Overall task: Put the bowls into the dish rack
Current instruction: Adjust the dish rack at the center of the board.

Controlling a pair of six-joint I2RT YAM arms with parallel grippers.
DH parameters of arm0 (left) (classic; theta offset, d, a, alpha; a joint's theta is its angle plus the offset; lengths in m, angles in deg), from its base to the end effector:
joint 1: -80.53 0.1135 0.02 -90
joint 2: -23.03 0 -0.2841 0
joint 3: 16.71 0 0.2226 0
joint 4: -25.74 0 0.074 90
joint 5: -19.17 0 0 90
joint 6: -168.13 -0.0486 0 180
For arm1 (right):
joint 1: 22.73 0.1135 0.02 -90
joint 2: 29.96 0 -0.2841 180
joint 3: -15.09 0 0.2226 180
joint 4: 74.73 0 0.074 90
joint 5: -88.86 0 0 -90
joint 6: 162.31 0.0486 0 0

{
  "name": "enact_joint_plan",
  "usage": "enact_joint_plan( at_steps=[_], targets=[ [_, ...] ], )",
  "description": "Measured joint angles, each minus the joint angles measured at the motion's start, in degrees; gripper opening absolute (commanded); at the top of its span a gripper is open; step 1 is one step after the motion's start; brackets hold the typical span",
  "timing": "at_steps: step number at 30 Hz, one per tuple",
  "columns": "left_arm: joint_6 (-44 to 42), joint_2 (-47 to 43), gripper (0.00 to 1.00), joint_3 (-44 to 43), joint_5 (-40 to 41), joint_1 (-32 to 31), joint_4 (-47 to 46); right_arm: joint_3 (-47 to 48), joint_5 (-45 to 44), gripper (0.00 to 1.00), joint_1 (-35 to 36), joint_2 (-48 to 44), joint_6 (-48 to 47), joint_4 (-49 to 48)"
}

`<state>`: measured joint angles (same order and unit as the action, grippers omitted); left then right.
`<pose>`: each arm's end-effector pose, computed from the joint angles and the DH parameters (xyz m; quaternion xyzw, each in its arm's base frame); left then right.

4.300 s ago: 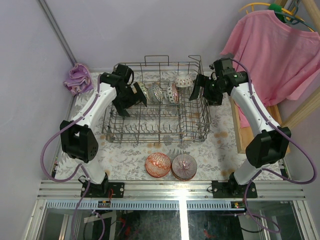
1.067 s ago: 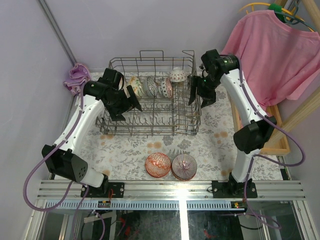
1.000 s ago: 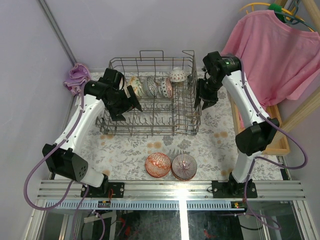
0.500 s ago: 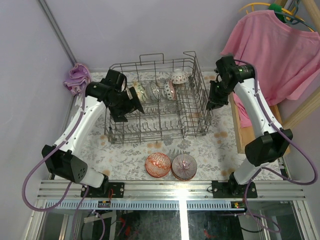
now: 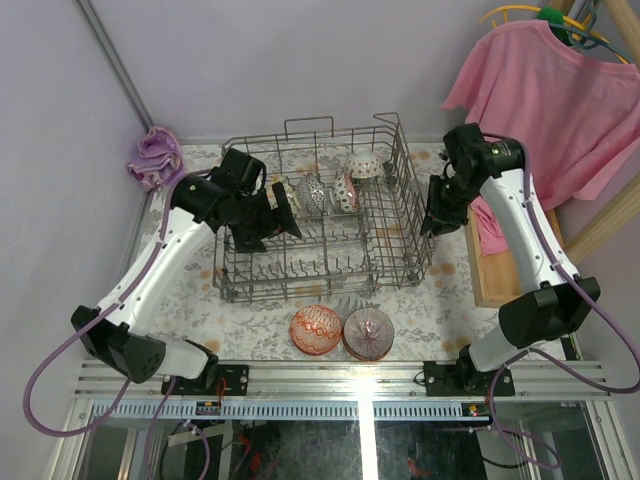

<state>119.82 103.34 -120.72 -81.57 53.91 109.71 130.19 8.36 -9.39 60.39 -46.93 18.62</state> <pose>0.2073 -0.1140 0.3773 -0.1024 0.9571 -0.2183 0.1606 0.2593 0.0697 0.3773 0.0874 0.9755 0.1381 0.1476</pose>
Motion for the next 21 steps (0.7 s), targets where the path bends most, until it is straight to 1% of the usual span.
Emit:
enact_joint_plan(
  at_steps=[2, 3, 5, 7, 11, 15, 18, 21],
  targets=[
    [0.3, -1.2, 0.87, 0.1, 0.3, -0.2, 0.3, 0.0, 1.0, 0.55, -0.2, -1.0, 0.8, 0.5],
    [0.5, -1.7, 0.87, 0.1, 0.5, -0.4, 0.5, 0.2, 1.2, 0.61, -0.3, -1.9, 1.1, 0.9],
    [0.7, -2.3, 0.89, 0.1, 0.7, -0.9, 0.8, 2.3, 1.0, 0.7, -0.3, -2.8, 1.6, 2.4],
    [0.8, -2.6, 0.9, 0.1, 0.9, -1.7, 1.1, 7.4, 0.5, 0.76, -0.3, -2.9, 1.8, 3.2],
    [1.1, -2.7, 0.9, 0.1, 1.6, -4.2, 2.5, 15.0, -0.5, 0.81, -0.4, -2.9, 2.1, 3.1],
    [2.3, -3.6, 0.9, 0.1, 2.4, -7.9, 4.7, 19.8, -0.9, 0.82, -0.4, -2.9, 2.2, 2.9],
    [4.2, -4.9, 0.9, 0.0, 3.2, -12.2, 6.7, 22.4, -0.3, 0.81, -0.4, -3.1, 2.2, 2.1],
    [6.8, -5.6, 0.9, -0.8, 3.9, -18.9, 9.1, 22.4, 0.7, 0.79, -0.5, -4.8, 2.3, 1.1]
  ],
)
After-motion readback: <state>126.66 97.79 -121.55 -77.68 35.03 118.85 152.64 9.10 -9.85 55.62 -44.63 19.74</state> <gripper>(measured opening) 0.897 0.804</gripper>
